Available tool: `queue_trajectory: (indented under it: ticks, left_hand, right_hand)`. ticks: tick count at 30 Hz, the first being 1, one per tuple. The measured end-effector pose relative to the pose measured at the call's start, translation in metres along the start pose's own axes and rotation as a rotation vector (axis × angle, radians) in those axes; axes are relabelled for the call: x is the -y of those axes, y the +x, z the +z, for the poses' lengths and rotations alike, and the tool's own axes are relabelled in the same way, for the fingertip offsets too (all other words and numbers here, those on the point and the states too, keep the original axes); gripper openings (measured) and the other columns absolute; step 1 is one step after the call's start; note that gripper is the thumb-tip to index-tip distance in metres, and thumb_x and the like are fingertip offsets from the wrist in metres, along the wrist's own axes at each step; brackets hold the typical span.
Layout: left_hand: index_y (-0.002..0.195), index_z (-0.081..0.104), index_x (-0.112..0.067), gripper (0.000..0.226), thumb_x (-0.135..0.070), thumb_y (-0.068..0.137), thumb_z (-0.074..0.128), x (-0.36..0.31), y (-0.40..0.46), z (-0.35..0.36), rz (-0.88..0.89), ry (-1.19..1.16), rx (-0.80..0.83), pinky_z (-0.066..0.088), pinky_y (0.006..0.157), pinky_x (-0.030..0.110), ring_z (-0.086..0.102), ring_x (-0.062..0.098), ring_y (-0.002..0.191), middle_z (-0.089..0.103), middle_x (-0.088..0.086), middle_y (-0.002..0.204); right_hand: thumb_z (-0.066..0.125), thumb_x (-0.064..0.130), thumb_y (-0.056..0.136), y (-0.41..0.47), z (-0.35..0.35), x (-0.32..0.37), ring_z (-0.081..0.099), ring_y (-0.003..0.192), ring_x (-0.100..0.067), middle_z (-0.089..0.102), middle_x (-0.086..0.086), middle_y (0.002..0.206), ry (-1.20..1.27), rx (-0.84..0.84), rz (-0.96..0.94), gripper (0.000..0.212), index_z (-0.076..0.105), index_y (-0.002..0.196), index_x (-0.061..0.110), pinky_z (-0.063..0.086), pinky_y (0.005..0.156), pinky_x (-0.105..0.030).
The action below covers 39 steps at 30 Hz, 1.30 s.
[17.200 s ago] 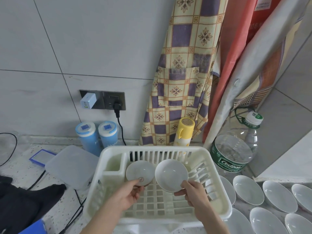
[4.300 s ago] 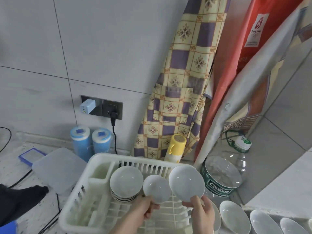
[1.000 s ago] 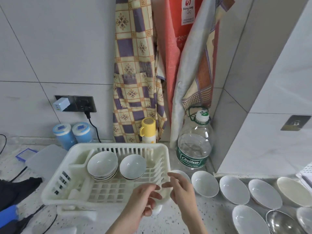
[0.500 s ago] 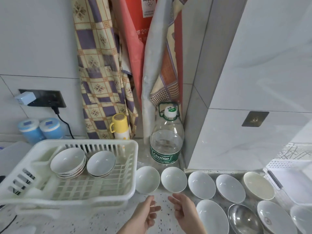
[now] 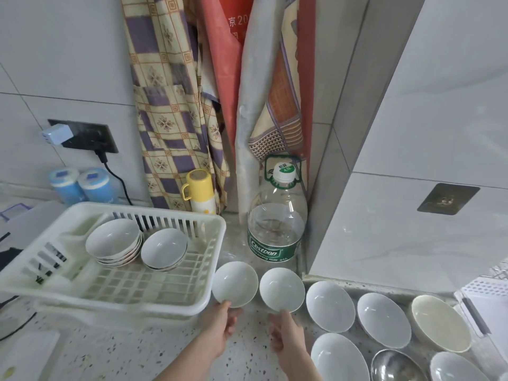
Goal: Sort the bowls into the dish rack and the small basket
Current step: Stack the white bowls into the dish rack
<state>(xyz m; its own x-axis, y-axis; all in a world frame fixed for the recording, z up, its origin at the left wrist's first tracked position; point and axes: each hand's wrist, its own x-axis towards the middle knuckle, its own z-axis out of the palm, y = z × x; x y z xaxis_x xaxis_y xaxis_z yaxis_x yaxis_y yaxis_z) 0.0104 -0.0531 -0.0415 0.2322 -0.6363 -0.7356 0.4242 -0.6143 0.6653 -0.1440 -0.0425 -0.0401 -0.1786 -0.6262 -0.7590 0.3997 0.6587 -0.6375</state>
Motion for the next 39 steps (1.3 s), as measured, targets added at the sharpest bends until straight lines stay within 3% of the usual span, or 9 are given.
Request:
queue_trajectory:
  ticks: [4,8,12,15,20,27,32,36,39]
  left_hand:
    - [0.118,0.053,-0.003,0.025,0.0,0.096,0.042,-0.003,0.001,0.0,0.042,0.051,-0.019,0.021,0.031,0.015,0.033,0.006,0.03,0.071,0.026,0.085]
    - [0.115,0.054,-0.002,0.028,0.004,0.092,0.041,0.002,-0.005,-0.004,0.077,0.104,-0.061,0.02,0.034,0.017,0.027,0.008,0.033,0.073,0.027,0.083]
    - [0.118,0.052,0.0,0.029,0.005,0.092,0.041,0.012,-0.014,-0.016,0.083,0.128,-0.052,0.021,0.031,0.018,0.041,0.006,0.029,0.071,0.033,0.089]
    - [0.109,0.057,0.0,0.022,0.003,0.092,0.043,0.019,-0.025,-0.031,0.06,0.179,-0.027,0.022,0.031,0.019,0.036,0.008,0.031,0.073,0.027,0.074]
    - [0.101,0.061,-0.004,0.017,-0.003,0.091,0.046,0.023,-0.045,-0.057,0.101,0.378,-0.027,0.023,0.035,0.019,0.031,0.011,0.036,0.073,0.021,0.067]
    - [0.092,0.062,-0.007,0.015,-0.012,0.085,0.05,-0.006,-0.085,-0.077,0.234,0.725,0.144,0.027,0.038,0.018,0.047,0.008,0.035,0.073,0.009,0.059]
    - [0.089,0.061,0.0,0.019,-0.008,0.081,0.046,-0.043,-0.113,-0.103,0.246,0.667,0.251,0.02,0.039,0.02,0.031,0.011,0.034,0.074,0.016,0.065]
    - [0.082,0.06,-0.005,0.015,-0.006,0.083,0.046,-0.077,-0.123,-0.133,0.291,0.586,0.237,0.017,0.038,0.018,0.024,0.011,0.034,0.073,0.019,0.065]
    - [0.083,0.06,-0.004,0.013,-0.005,0.084,0.047,-0.105,-0.115,-0.159,0.334,0.533,0.185,0.017,0.038,0.017,0.023,0.011,0.034,0.073,0.02,0.066]
  right_hand:
    - [0.049,0.015,0.094,0.0,0.001,0.002,0.042,0.054,-0.016,0.072,-0.003,0.093,-0.032,-0.027,-0.041,0.015,0.061,0.1,0.01,0.025,0.038,-0.018]
    - [0.046,0.011,0.092,-0.002,0.002,0.001,0.038,0.05,-0.017,0.071,-0.01,0.085,-0.104,-0.12,-0.079,0.02,0.064,0.088,0.002,0.028,0.037,-0.019]
    - [0.047,0.012,0.091,-0.013,0.004,-0.003,0.034,0.047,-0.017,0.071,-0.014,0.076,-0.075,-0.178,-0.091,0.026,0.064,0.077,-0.001,0.029,0.045,-0.025]
    - [0.048,0.012,0.089,-0.024,0.004,-0.007,0.027,0.044,-0.016,0.072,-0.014,0.075,-0.065,-0.189,-0.1,0.025,0.063,0.073,0.0,0.026,0.045,-0.024]
    - [0.048,0.013,0.087,-0.045,0.004,-0.007,0.022,0.043,-0.014,0.072,-0.01,0.07,-0.068,-0.193,-0.15,0.027,0.064,0.072,-0.003,0.022,0.04,-0.022]
    - [0.048,0.01,0.085,-0.087,0.017,0.015,0.021,0.038,-0.01,0.074,-0.012,0.068,-0.045,-0.146,-0.325,0.019,0.051,0.066,0.006,0.021,0.032,-0.017]
    - [0.046,0.008,0.084,-0.127,0.031,0.047,0.021,0.033,-0.006,0.075,-0.013,0.069,-0.103,-0.084,-0.474,0.02,0.046,0.064,0.008,0.021,0.03,-0.015]
    - [0.047,0.008,0.082,-0.147,0.052,0.058,0.021,0.032,-0.006,0.074,-0.013,0.067,-0.138,-0.06,-0.547,0.017,0.05,0.065,0.004,0.02,0.03,-0.016]
    - [0.046,0.007,0.085,-0.151,0.081,0.055,0.021,0.033,-0.006,0.065,-0.003,0.048,-0.139,-0.034,-0.532,0.021,0.061,0.079,-0.007,0.02,0.031,-0.016]
